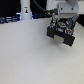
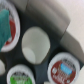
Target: Open the kcup holder, insert the kcup into the holder, and close the kcup holder
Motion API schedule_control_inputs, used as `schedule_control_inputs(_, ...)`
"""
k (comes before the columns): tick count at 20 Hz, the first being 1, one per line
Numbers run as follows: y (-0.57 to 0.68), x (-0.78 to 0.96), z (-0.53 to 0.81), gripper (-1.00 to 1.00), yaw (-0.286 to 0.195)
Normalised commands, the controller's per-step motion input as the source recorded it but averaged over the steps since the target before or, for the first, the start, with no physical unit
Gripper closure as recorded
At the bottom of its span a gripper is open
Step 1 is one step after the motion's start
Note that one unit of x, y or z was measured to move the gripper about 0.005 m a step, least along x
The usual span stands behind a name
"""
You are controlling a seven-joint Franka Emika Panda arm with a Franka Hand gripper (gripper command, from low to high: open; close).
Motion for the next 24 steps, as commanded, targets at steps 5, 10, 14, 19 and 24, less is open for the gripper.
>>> schedule_control_inputs(5,-0.17,0.49,-0.10,-1.00,0.007)
schedule_control_inputs(10,0.03,0.11,-0.28,-1.00,0.087)
schedule_control_inputs(14,0.15,-0.11,-0.32,-1.00,0.182)
schedule_control_inputs(19,0.20,-0.37,-0.08,-1.00,0.201)
schedule_control_inputs(24,0.29,-0.47,0.00,-1.00,0.176)
